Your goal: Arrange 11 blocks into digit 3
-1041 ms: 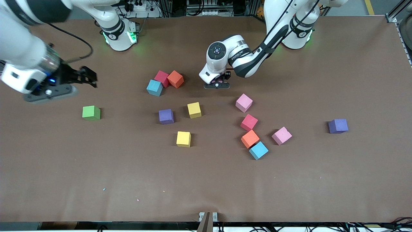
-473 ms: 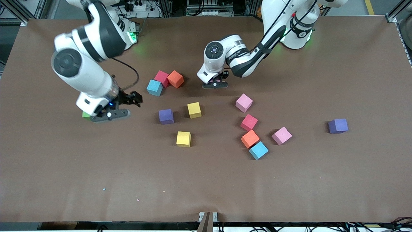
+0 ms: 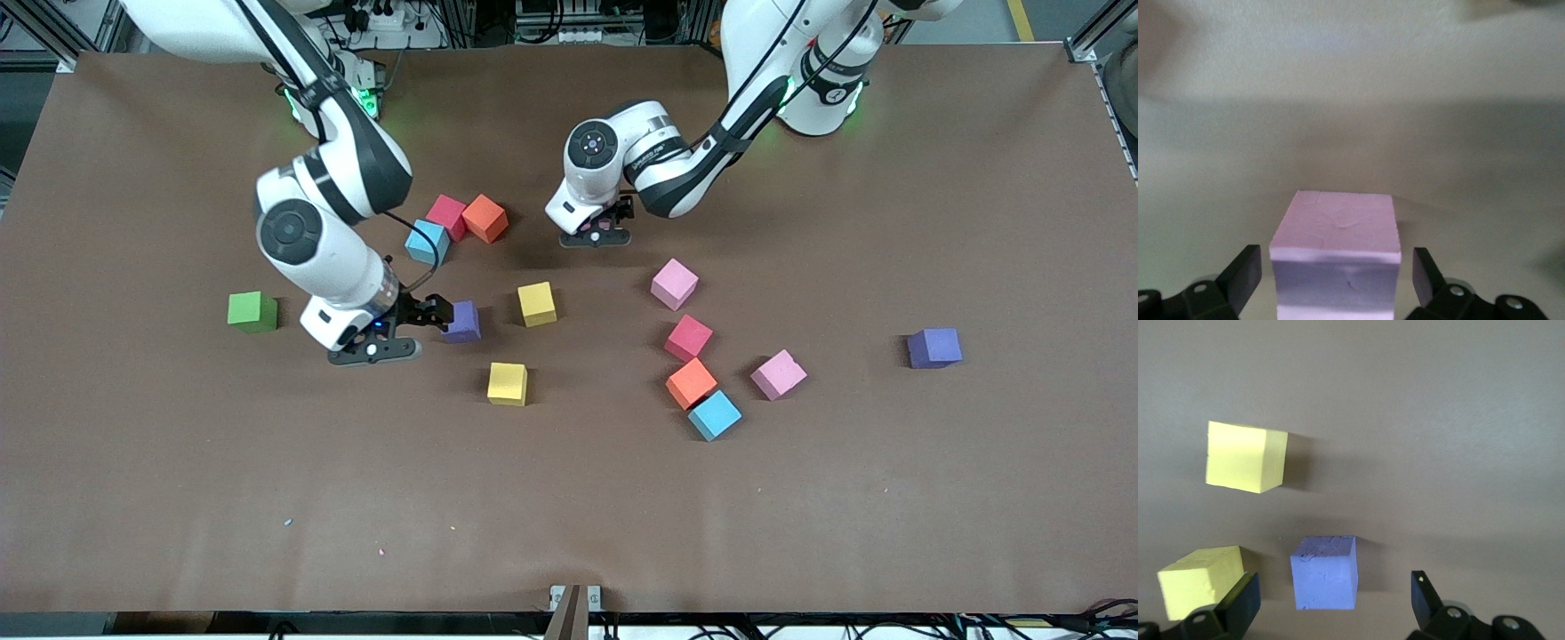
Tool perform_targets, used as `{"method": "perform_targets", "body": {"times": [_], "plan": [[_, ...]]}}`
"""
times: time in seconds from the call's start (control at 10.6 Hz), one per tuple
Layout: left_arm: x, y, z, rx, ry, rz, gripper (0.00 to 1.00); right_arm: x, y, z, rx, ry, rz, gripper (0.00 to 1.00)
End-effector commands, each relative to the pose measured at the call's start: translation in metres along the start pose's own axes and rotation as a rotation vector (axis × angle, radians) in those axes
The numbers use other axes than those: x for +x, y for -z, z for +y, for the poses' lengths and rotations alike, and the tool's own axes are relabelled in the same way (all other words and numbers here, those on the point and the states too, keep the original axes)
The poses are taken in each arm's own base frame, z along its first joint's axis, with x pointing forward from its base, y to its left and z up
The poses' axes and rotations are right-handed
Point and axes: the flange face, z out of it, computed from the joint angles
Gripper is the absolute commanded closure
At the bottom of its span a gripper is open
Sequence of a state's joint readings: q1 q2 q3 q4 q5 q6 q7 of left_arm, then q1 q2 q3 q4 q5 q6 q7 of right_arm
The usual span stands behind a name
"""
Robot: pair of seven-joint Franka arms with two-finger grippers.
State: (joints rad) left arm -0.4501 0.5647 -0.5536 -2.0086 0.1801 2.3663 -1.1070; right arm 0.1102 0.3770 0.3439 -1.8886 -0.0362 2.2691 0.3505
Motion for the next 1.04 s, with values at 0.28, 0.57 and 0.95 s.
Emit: {"method": "perform_targets", "body": {"times": [0.28, 0.57, 0.95], "plan": [[-0.003, 0.073, -0.007, 0.031, 0.031, 0.108, 0.00, -0.023, -0.052, -0.027, -0.069, -0.007, 0.049, 0.00], [0.020, 0.111, -0.034, 0.037, 0.087, 0.147, 0.00, -0.037, -0.072, -0.027, -0.052, 0.000, 0.052, 0.00], [0.070, 0.142, -0.082, 0.020, 0.226, 0.170, 0.00, -0.046, -0.094, -0.030, -0.047, 0.009, 0.018, 0.00]]}}
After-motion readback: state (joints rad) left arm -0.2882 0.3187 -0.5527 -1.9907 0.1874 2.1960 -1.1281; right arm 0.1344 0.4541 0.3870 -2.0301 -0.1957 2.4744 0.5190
